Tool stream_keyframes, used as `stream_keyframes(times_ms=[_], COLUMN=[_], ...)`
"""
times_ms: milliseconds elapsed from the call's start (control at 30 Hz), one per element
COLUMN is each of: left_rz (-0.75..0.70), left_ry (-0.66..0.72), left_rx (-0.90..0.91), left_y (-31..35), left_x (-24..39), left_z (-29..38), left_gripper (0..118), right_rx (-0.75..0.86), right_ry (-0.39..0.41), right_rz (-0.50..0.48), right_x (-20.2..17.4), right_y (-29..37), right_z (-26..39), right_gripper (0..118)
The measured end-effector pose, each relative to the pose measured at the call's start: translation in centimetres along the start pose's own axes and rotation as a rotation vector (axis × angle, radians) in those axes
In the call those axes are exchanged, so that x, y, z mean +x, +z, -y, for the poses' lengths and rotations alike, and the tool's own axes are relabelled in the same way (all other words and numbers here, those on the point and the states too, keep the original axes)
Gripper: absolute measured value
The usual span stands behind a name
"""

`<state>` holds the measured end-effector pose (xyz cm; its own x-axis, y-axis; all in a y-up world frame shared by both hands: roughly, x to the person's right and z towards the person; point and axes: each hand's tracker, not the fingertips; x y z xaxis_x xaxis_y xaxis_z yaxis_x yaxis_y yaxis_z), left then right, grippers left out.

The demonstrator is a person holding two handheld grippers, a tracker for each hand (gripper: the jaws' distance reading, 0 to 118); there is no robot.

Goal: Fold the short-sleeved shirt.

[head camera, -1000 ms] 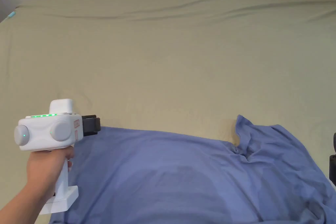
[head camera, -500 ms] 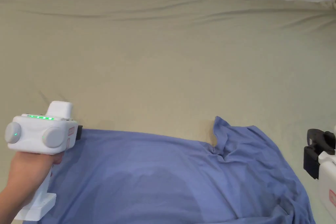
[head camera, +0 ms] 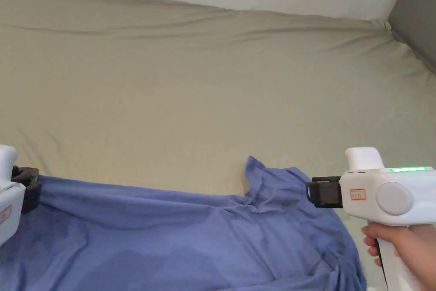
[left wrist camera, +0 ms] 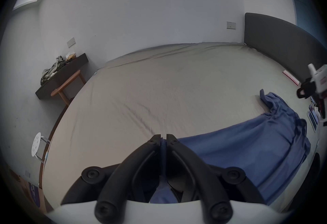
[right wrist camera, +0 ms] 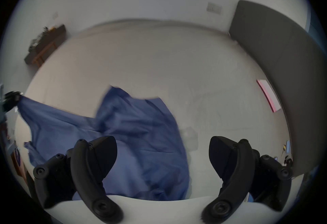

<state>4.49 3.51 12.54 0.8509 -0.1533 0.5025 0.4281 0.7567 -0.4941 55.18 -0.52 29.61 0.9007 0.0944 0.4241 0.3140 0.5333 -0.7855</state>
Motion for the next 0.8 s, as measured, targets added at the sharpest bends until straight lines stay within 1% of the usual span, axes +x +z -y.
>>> stream_keyframes(times_ms=[33, 100, 167, 233, 267, 300, 333, 367, 400, 433, 467, 500, 533, 567, 600, 667, 733, 800], left_rz=[-0.003, -0.010, -0.013, -0.017, -0.022, -0.026, -0.030, -0.027, -0.031, -0.034, -0.040, -0.048, -0.055, -0.056, -0.062, -0.065, -0.072, -0.078], left_ry=[-0.002, -0.007, 0.001, 0.020, 0.024, 0.027, 0.033, 0.044, 0.049, 0.053, 0.053, 0.056, 0.060, 0.070, 0.085, 0.102, 0.099, 0.086], left_rx=[-0.002, -0.021, -0.037, -0.062, -0.074, -0.087, -0.098, -0.107, -0.116, -0.122, -0.126, -0.127, -0.126, -0.121, -0.110, -0.083, -0.054, -0.032], left_y=[0.3, 0.4, 0.4, 0.0, -0.2, -0.4, -0.6, -0.8, -1.0, -1.2, -1.4, -1.4, -1.3, -1.2, -1.0, -0.1, 0.9, 2.2], left_x=[0.0, -0.1, -0.3, -0.5, -0.6, -0.7, -0.8, -0.8, -1.0, -1.1, -1.2, -1.0, -1.1, -1.3, -1.4, -1.4, -1.5, -1.3], left_z=[0.4, 1.2, 2.1, 3.0, 3.4, 3.8, 4.3, 4.6, 4.9, 5.1, 5.2, 5.3, 5.2, 4.9, 4.6, 3.8, 2.9, 2.1], left_gripper=[5, 5, 5, 5, 5, 5, 5, 5, 5, 5, 5, 5, 5, 5, 5, 5, 5, 5], right_rx=[-0.035, -0.131, -0.195, -0.249, -0.262, -0.263, -0.234, -0.214, -0.215, -0.207, -0.177, -0.143, -0.115, -0.100, -0.096, -0.080, -0.069, -0.049], right_ry=[0.000, -0.005, -0.023, -0.019, -0.020, -0.024, -0.049, -0.062, -0.085, -0.115, -0.078, 0.009, 0.088, 0.093, 0.056, 0.006, 0.002, 0.023], right_rz=[0.031, 0.058, 0.065, 0.073, 0.075, 0.061, 0.034, 0.007, -0.094, -0.149, -0.091, 0.004, 0.032, 0.005, -0.017, -0.071, -0.083, -0.091], right_x=[0.4, 1.2, 1.3, 1.1, 0.7, 0.5, 0.3, 0.3, 0.2, 0.2, -0.3, -0.9, -1.2, -1.1, -0.8, -0.3, 0.3, 0.7], right_y=[-1.5, -4.6, -6.9, -8.3, -8.7, -8.8, -8.5, -8.1, -7.6, -7.2, -6.8, -6.6, -6.2, -5.7, -5.0, -3.4, -1.8, 0.5], right_z=[0.2, 0.6, 1.4, 2.2, 2.7, 3.0, 3.2, 3.0, 2.7, 2.3, 2.1, 1.8, 1.3, 1.0, 0.7, -0.1, -0.6, -0.9], right_gripper=[109, 109, 109, 109, 106, 99, 85, 59, 18, 7, 7, 7, 7, 7, 7, 7, 7, 7])
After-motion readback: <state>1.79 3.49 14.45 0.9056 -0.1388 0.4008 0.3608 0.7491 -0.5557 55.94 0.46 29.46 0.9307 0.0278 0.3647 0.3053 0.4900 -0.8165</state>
